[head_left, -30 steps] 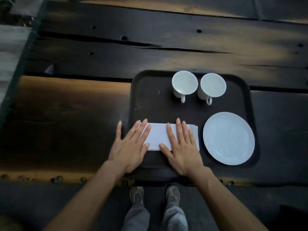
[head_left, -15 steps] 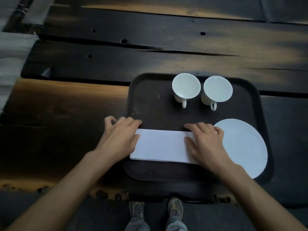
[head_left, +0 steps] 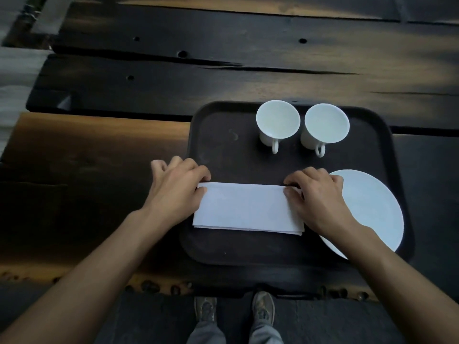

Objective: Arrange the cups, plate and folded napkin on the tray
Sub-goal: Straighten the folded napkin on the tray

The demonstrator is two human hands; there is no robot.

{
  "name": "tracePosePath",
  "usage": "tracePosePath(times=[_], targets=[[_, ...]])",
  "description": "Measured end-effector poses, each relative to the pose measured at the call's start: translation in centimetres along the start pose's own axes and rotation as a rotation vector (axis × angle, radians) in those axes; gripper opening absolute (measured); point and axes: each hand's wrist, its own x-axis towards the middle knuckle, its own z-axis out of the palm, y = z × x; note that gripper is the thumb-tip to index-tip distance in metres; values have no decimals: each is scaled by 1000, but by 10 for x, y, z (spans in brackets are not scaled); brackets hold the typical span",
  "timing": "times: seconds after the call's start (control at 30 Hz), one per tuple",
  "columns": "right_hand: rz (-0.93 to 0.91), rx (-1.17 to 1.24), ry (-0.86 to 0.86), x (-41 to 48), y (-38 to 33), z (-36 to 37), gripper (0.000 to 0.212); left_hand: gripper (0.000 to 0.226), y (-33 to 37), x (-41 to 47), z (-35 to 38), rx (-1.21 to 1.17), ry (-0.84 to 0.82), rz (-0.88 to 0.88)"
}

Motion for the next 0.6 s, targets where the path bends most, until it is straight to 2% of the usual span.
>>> tracePosePath(times=[0.1, 0.23, 0.3, 0.37, 0.5, 0.6], targets=[[-128, 38, 82, -18, 6, -2, 25, 27, 2, -22, -1, -7, -22, 112], [-298, -9, 8, -48, 20, -1, 39, 33, -3, -53, -1, -26, -137, 226], [-350, -62, -2, -56, 25, 2, 35, 25, -5, -60, 0, 0, -97, 251], [-402, -95, 46, -57, 28, 2, 22, 11, -4, -63, 3, 77, -9, 306], [-505, -200, 158, -61, 27, 7, 5, 20, -3, -64, 10, 242, 108, 390], [-545, -233, 199, -66, 28, 13, 16, 14, -5, -66, 13, 276, 137, 418]])
